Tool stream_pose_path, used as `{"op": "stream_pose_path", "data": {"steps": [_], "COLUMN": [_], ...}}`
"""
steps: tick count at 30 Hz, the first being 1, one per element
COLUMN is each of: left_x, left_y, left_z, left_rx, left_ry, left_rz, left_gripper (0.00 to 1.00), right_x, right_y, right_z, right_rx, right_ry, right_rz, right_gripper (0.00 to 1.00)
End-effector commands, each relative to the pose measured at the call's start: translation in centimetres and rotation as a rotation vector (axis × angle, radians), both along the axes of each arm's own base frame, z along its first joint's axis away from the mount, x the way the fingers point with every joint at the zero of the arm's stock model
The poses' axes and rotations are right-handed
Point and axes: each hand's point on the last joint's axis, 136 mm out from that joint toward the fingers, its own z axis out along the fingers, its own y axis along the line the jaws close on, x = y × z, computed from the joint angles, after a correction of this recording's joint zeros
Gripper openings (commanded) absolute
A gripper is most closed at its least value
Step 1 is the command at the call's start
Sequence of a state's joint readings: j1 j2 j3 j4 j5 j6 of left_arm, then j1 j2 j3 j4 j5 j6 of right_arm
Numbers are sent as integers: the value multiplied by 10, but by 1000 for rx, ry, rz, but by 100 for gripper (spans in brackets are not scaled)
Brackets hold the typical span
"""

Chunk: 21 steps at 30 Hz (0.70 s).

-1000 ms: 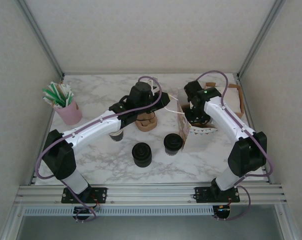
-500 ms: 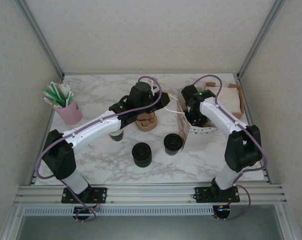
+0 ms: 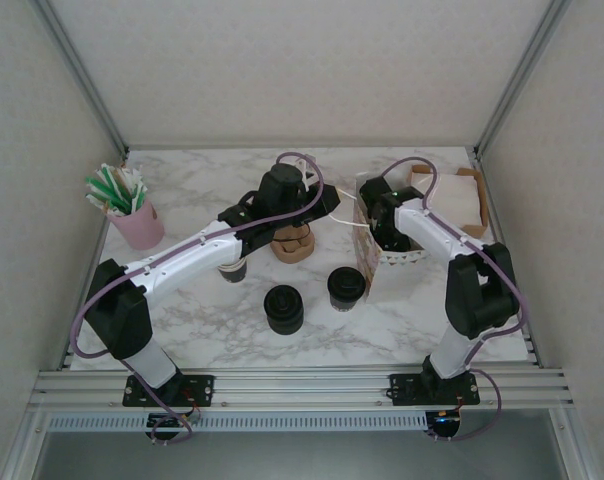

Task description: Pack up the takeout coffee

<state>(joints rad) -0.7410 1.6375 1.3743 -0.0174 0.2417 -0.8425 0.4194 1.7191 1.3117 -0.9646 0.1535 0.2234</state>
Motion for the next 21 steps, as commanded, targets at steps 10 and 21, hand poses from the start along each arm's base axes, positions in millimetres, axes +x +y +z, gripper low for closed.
{"op": "stream_pose_path", "data": {"steps": [10, 21], "left_x": [8, 30], "left_y": [-8, 1], "left_z": [21, 26], "left_rx": [-28, -15], "left_ry": [-53, -87], "left_rz": [9, 49], "left_gripper": [0, 0], "right_x": [2, 31], "right_y": [4, 12], "right_z": [-26, -24], "right_rx": [13, 26], "right_ry": [28, -17], "right_rz": [16, 53], "right_gripper": [27, 27]}}
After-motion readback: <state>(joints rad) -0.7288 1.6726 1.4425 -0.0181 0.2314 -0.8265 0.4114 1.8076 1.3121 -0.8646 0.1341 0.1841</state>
